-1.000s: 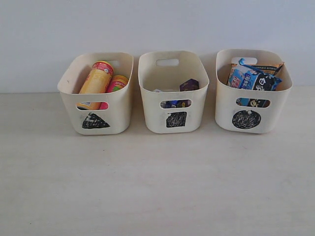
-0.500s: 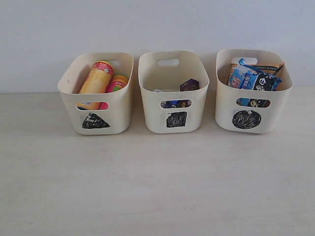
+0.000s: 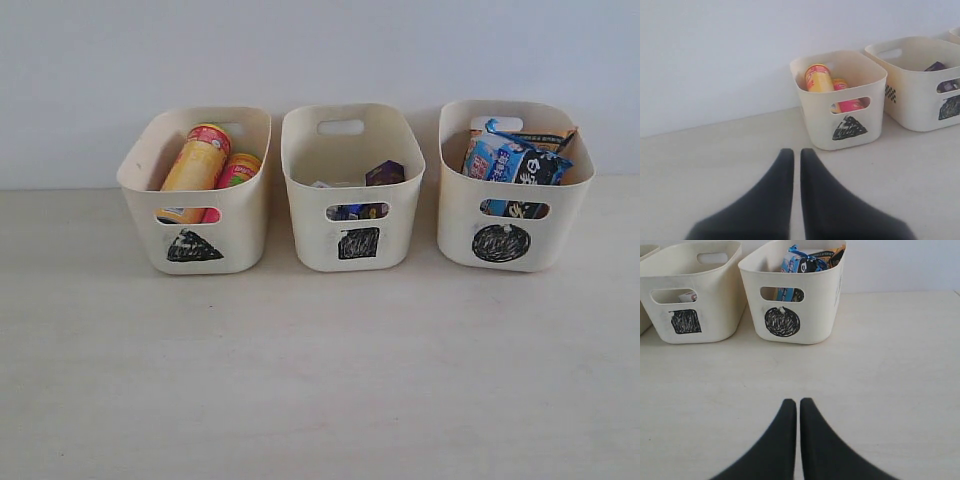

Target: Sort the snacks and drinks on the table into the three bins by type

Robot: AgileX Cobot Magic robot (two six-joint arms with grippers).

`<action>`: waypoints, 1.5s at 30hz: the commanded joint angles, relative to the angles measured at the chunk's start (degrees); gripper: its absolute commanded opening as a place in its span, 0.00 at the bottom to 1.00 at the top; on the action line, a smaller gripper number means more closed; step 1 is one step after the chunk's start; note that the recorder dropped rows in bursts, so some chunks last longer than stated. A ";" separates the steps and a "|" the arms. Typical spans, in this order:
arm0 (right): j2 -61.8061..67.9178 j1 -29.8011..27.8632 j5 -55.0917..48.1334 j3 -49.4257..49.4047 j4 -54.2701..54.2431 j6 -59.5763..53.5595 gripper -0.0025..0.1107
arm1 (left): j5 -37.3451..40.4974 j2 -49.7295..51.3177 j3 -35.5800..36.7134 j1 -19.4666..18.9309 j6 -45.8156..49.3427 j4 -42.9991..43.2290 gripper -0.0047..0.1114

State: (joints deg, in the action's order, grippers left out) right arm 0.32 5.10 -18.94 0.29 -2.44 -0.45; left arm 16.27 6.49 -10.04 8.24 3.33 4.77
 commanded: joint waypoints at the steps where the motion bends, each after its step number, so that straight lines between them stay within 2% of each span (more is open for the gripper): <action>1: -0.32 0.11 0.45 -0.29 0.03 0.04 0.02 | -0.24 -3.35 3.29 -1.43 -2.39 0.27 0.07; 5: -0.32 0.11 0.45 -0.29 0.03 0.04 0.02 | -0.09 -5.55 5.64 -3.23 -5.45 0.27 0.07; 12: -0.32 0.11 0.45 -0.29 0.03 0.04 0.02 | -0.36 -6.49 10.04 -5.62 -5.44 -1.59 0.07; 26: -0.32 0.11 0.32 -0.29 0.15 0.04 0.02 | -0.35 -6.49 10.04 -5.62 -3.33 -4.77 0.07; 45: -0.32 0.11 0.31 -0.29 0.04 0.04 0.02 | -0.04 -6.49 10.04 -5.62 -3.33 -3.81 0.07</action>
State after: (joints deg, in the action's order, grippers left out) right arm 0.32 5.10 -18.94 0.29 -2.44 -0.45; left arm 16.16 0.22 -0.23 2.75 -0.40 0.61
